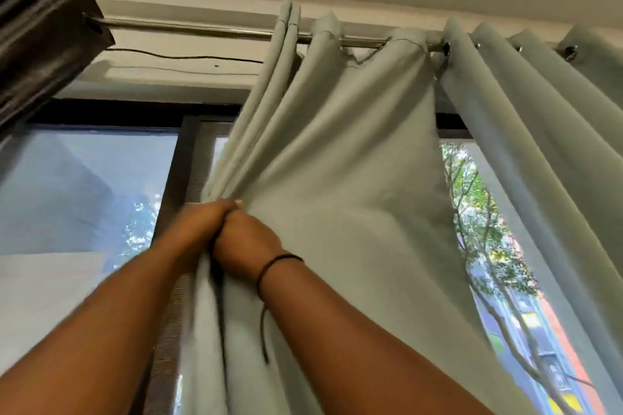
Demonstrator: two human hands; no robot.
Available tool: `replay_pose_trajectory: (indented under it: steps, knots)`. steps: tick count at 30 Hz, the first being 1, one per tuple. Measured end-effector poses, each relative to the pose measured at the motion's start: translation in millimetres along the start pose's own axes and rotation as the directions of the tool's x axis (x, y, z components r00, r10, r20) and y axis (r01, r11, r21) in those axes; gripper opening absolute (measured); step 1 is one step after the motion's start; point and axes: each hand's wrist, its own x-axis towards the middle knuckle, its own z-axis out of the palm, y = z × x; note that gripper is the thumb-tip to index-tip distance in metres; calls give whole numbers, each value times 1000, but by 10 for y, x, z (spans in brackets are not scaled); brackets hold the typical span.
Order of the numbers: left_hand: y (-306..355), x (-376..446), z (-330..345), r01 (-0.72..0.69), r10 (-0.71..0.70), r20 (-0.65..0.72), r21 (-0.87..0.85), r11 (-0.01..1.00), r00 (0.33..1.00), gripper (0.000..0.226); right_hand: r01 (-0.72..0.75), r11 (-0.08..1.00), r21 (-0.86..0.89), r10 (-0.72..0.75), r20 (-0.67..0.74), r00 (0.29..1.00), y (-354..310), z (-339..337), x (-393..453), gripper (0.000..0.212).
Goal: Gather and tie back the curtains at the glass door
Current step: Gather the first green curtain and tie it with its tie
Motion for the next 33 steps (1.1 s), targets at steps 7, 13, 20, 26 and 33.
replay_pose_trajectory:
  steps: [7, 13, 20, 26, 33]
  knots:
    - [-12, 319, -846, -150, 216, -139, 376, 914, 967, 28, 138, 990, 12, -138, 75, 988, -615, 461, 402, 26]
    - [-267, 374, -431, -220, 232, 7, 354, 909, 973, 38, -33, 990, 134, 8, 187, 982, -105, 189, 95, 22]
    - [-285, 243, -186, -231, 215, 85, 297, 927, 973, 46, -599, 727, -336, 294, -637, 713, 864, -647, -262, 54]
    - [28, 101, 135, -351, 361, 22, 293, 889, 932, 58, -696, 707, -128, 491, -619, 613, 1426, -1293, -315, 107]
    - [429, 39, 848, -389, 457, -86, 400, 830, 885, 38, -410, 909, -79, 311, -526, 791, 1683, -1562, -179, 38]
